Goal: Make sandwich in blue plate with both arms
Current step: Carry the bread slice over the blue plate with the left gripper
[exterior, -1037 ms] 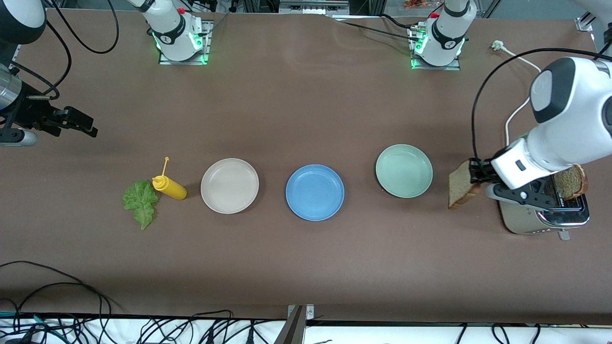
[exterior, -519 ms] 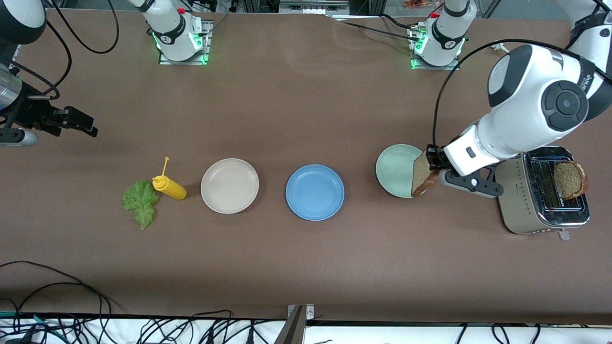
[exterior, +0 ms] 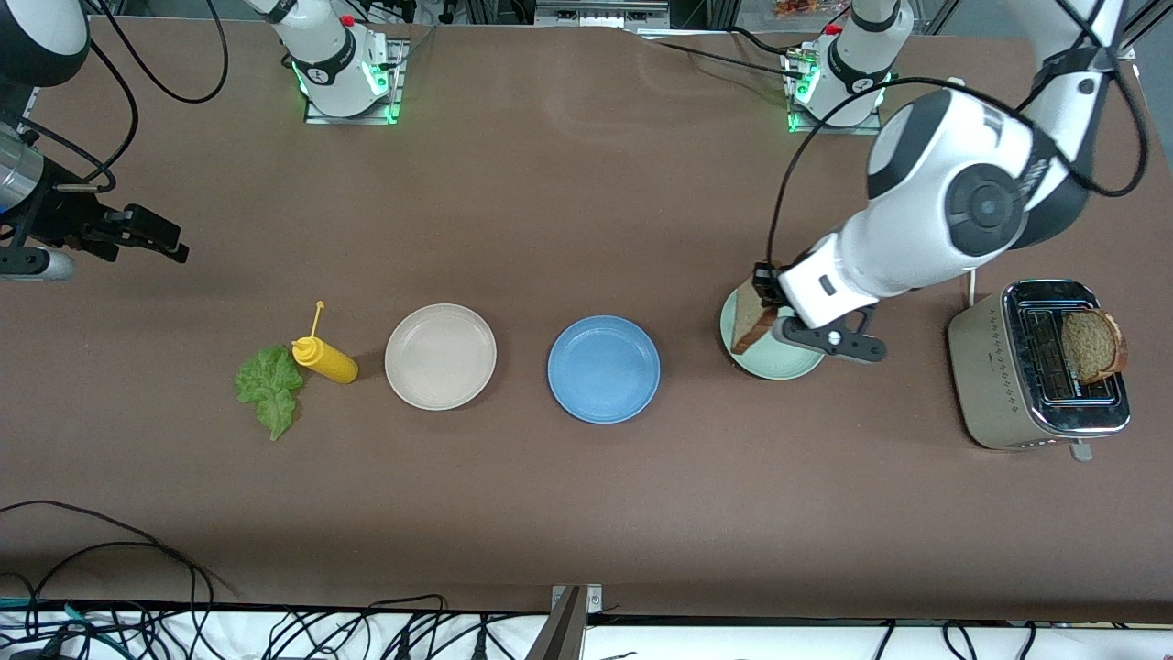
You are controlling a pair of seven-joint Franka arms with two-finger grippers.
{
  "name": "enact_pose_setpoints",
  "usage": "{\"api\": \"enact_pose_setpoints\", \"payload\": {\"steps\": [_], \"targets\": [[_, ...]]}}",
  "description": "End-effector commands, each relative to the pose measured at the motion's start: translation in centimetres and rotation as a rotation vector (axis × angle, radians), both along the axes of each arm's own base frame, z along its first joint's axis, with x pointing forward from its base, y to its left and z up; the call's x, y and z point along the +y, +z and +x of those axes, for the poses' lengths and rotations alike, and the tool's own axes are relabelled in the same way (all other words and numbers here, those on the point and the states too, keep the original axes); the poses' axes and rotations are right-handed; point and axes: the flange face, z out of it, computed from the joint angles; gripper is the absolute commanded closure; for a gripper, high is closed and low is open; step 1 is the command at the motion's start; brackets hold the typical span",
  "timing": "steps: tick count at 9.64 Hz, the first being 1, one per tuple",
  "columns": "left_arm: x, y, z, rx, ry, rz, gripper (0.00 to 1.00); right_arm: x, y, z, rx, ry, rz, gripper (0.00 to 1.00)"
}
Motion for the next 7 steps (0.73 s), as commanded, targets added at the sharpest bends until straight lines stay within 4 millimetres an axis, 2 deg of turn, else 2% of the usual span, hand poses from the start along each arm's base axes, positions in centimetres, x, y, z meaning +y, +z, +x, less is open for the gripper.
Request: {"api": "enact_pose_setpoints", "payload": {"steps": [1,4,7], "targets": [[-3.3,-2.2,0.0,0.028,0.022,-0.036,1.00,-0.1,0.2,0.1,0.008,0.008,0.003,0.00],[-7.2,-3.8,-0.8,0.038,0.080,-0.049,1.00,-0.1,0.2,0.1,0.011,0.008,0.004,0.00],[-11.8,-7.0,-1.3,0.031,0.079,-0.120,1.00,-0.1,0.2,0.0,0.019,0.007,0.004,0.00]]}}
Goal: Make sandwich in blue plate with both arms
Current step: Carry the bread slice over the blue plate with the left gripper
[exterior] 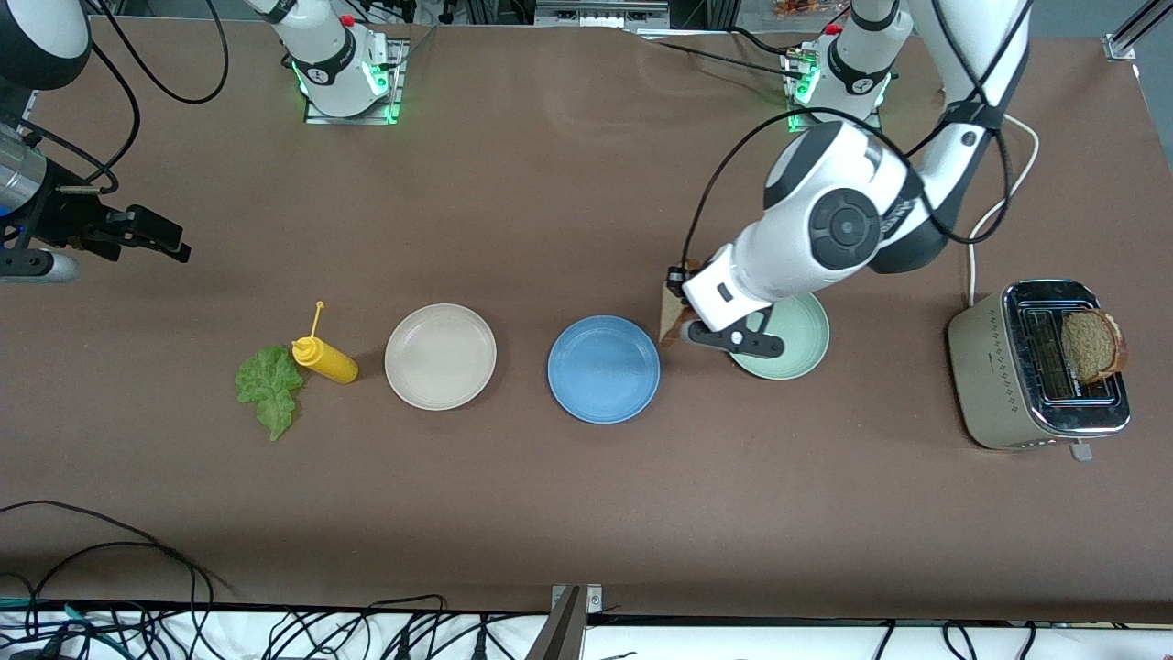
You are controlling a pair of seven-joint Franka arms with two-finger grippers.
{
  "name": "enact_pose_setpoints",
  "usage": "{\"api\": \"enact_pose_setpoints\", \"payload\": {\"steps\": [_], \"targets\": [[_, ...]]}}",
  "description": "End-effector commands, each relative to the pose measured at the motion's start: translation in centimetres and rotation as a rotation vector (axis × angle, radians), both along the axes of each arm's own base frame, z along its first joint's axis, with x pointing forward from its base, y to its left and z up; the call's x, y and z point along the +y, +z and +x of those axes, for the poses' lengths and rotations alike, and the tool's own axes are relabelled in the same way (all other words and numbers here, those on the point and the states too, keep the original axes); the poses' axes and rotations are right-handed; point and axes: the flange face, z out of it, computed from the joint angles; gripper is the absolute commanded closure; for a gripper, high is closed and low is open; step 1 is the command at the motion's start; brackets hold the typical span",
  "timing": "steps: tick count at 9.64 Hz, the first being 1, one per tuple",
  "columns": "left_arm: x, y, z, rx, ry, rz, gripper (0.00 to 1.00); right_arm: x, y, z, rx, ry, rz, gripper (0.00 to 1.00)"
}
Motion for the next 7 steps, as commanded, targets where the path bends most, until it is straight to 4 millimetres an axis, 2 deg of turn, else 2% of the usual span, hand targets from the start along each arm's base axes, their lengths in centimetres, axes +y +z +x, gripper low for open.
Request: {"api": "enact_pose_setpoints", "payload": {"steps": [1,4,7], "targets": [[-3.4,-2.7,0.8,-0.019,0.054,-0.095,1.00,-0.1,0.5,0.0,0.006,0.007,0.004,0.00],[-6.2,-4.4,3.2,0.008,0.159,-0.149,1.00,-0.1,0.3,0.0,0.012,0.006,0.004,0.00],[-8.3,-7.4,3.7,-0.022,0.233,-0.202,1.00,-0.1,0.1,0.1,0.015,0.008,0.002,0.00]]}}
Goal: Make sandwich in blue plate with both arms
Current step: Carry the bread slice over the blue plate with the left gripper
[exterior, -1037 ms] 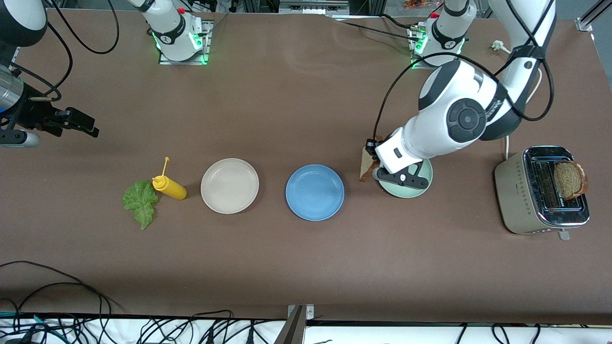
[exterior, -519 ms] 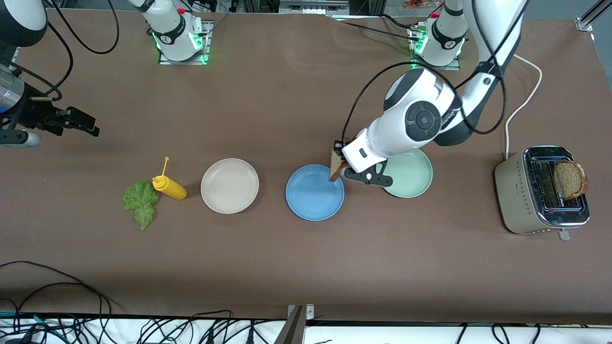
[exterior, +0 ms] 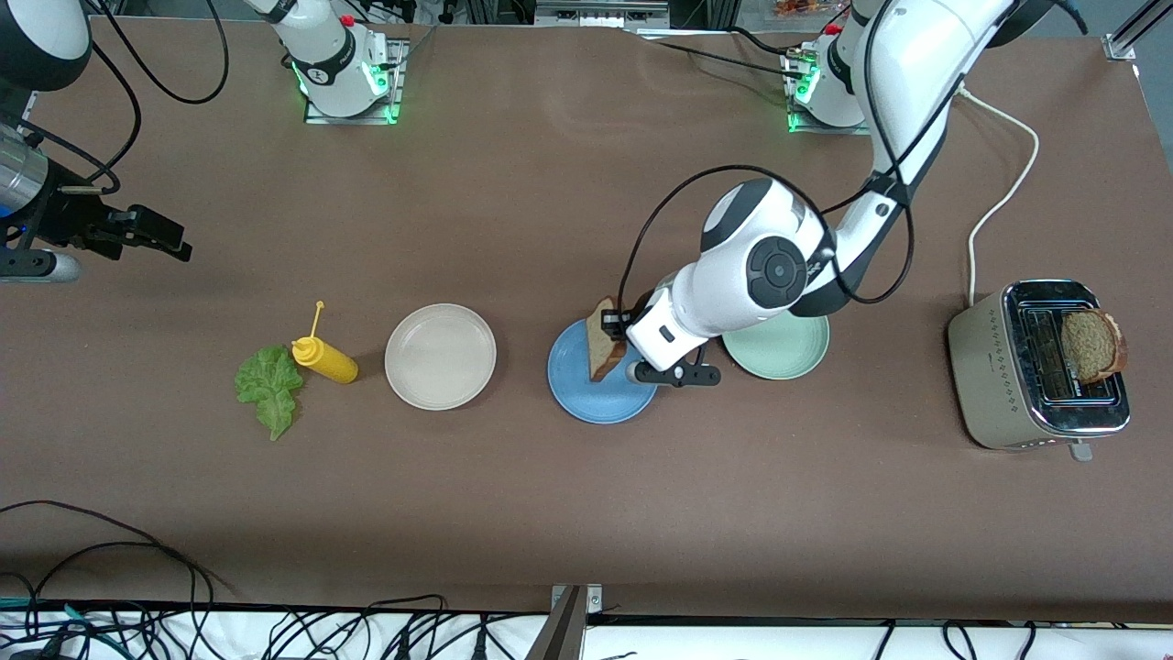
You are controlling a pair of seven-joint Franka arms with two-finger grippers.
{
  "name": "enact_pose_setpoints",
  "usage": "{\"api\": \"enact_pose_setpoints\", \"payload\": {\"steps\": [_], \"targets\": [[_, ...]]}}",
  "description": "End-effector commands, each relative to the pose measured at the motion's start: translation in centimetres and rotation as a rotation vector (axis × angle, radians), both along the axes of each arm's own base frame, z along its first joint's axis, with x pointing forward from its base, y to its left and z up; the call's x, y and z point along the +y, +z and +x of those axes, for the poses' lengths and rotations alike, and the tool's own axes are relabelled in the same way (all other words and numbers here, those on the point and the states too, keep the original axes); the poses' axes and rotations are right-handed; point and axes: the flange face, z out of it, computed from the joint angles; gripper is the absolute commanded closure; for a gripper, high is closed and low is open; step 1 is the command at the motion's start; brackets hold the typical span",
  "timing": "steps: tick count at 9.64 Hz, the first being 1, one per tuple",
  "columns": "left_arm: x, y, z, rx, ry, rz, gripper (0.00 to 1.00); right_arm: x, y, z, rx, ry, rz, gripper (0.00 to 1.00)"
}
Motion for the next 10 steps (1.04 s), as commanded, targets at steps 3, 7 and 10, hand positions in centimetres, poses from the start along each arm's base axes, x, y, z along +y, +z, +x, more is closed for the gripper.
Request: {"api": "enact_pose_setpoints", "payload": {"steps": [3,7,10], "targets": [[-3.0,-4.3,0.9,-0.022,0.072,-0.081,1.00,0.1,0.5,0.1,0.002,0.010,0.002,0.00],[-2.4,-5.0,1.1,-0.058,0.047,-0.038,1.00,0.1,0.7,0.2,-0.001,0.012,0.002,0.00],[-1.9,-5.5,1.2,-0.048,0.047,-0.028,0.71,0.2,0.8,0.1,-0.003,0.013,0.004,0.00]]}}
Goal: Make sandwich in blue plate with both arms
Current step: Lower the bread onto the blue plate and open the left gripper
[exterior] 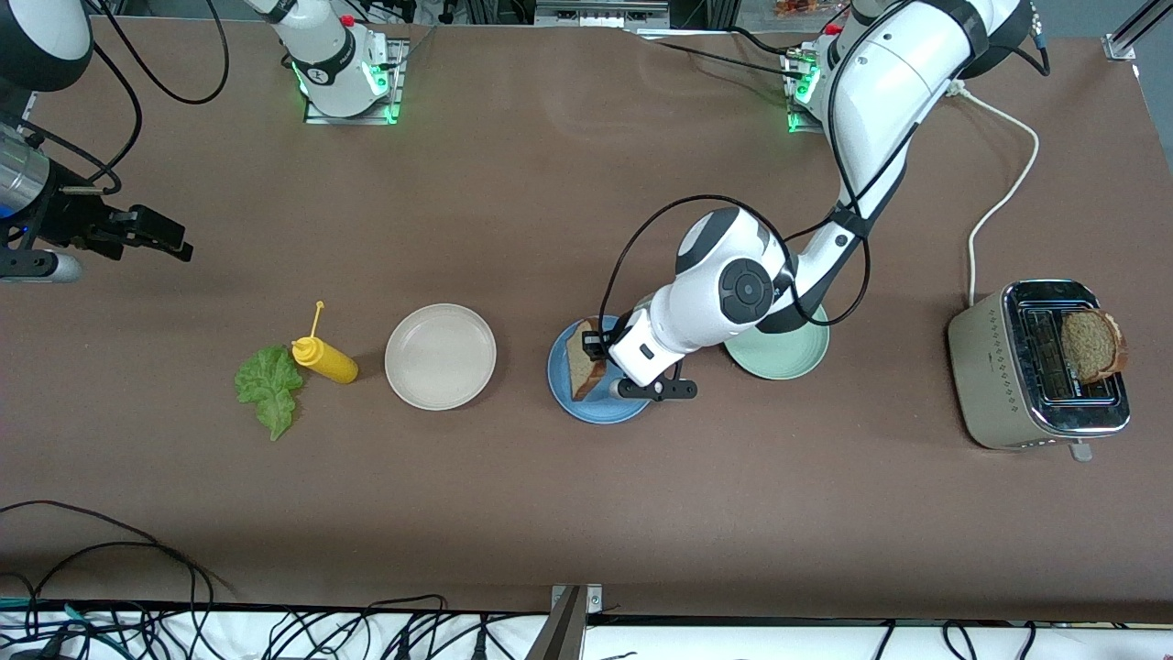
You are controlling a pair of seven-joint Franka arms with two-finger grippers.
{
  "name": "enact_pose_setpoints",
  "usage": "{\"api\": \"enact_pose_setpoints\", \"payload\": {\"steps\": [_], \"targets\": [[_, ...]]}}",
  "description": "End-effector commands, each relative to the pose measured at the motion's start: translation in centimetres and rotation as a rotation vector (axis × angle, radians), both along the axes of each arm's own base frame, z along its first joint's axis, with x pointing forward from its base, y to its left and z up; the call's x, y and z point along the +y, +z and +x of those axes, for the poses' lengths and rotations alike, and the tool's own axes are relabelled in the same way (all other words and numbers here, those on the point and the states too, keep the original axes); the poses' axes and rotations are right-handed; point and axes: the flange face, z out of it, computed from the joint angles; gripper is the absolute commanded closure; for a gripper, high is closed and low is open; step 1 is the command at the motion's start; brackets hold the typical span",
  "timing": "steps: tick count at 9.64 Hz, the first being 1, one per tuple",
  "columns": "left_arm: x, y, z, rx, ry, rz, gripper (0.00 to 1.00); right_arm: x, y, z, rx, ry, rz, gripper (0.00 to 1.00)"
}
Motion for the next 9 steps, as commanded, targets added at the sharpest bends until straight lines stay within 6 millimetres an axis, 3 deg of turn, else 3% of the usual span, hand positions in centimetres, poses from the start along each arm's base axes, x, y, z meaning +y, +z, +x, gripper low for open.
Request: {"api": "enact_pose_setpoints", "payload": {"steps": [1,2,3,4,9], "targets": [[0.3,-0.2,0.5,-0.005,-0.001,0.013,0.61,0.1,0.7,0.2,-0.002,0.010,0.003,0.00],[0.4,-0.1,0.5,-0.004,-0.002,0.015,0.42,0.1,0.8,0.1,-0.004,0.010,0.003,0.00],[0.5,-0.2,0.6,-0.003,0.000,0.019,0.08,0.1,0.7,0.2,-0.002,0.010,0.003,0.00],[0.5,-0.3,0.4,0.002,-0.004,0.024,0.00,0.1,0.7,0.2,-0.002,0.010,0.003,0.00],[1.6,1.2,0.4,-0.022,-0.055,0.108,0.00,-0.1,0.5,0.3,0.000,0.020,0.003,0.00]]}}
